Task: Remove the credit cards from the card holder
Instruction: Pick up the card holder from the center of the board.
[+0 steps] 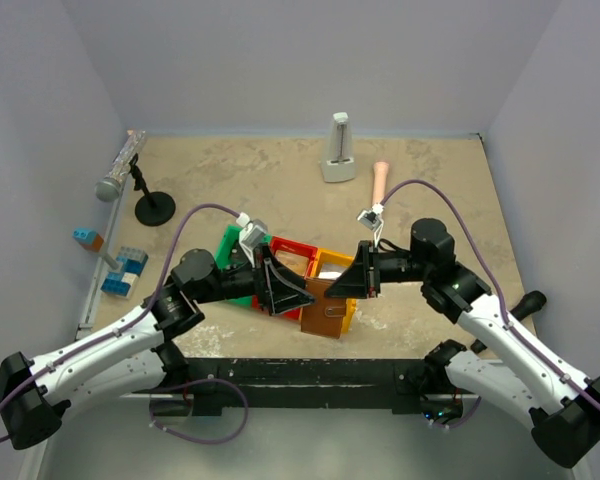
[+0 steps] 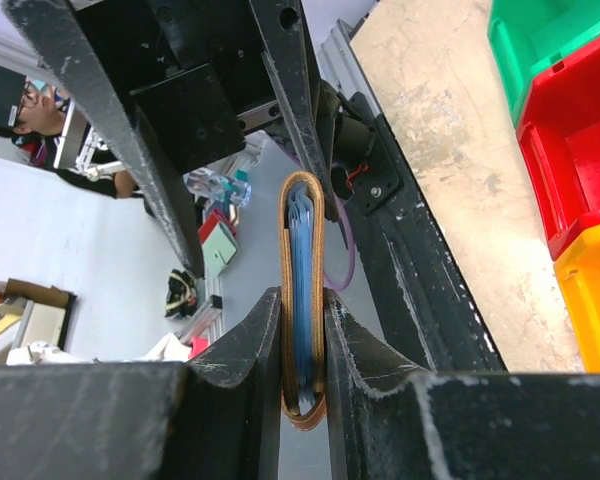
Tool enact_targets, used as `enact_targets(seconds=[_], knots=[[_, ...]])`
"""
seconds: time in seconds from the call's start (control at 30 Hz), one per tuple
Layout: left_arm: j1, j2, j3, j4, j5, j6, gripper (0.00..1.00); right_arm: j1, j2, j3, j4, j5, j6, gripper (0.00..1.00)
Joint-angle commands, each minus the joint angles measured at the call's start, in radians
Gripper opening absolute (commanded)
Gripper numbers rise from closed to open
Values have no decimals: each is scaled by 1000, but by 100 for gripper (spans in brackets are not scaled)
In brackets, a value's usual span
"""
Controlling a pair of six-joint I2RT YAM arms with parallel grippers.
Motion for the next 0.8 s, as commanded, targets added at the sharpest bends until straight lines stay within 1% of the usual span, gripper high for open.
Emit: enact_targets(seconds=[0.0,0.1,0.27,0.33,0.4,0.53,0.57,0.77], knots=[[0,3,28,66,34,24,60,8,-7,56,12,-29,-13,9],[0,24,34,67,51,19,55,11,-6,59,16,-32,-10,9],[0,35,35,78,52,16,54,14,-4,65,16,-44,-5,10],[0,38,37,81,54,16,51,18,-1,68,15,-47,-5,10],[0,39,42,86,60,16,46,20,2,71,15,-52,-5,10],[0,44,42,107,77,2,32,21,11,75,15,-58,-8,10],[0,44,43,112,78,2,30,23,14,76,13,-59,-8,10],[0,44,43,121,77,1,32,31,27,76,9,-63,-11,11]])
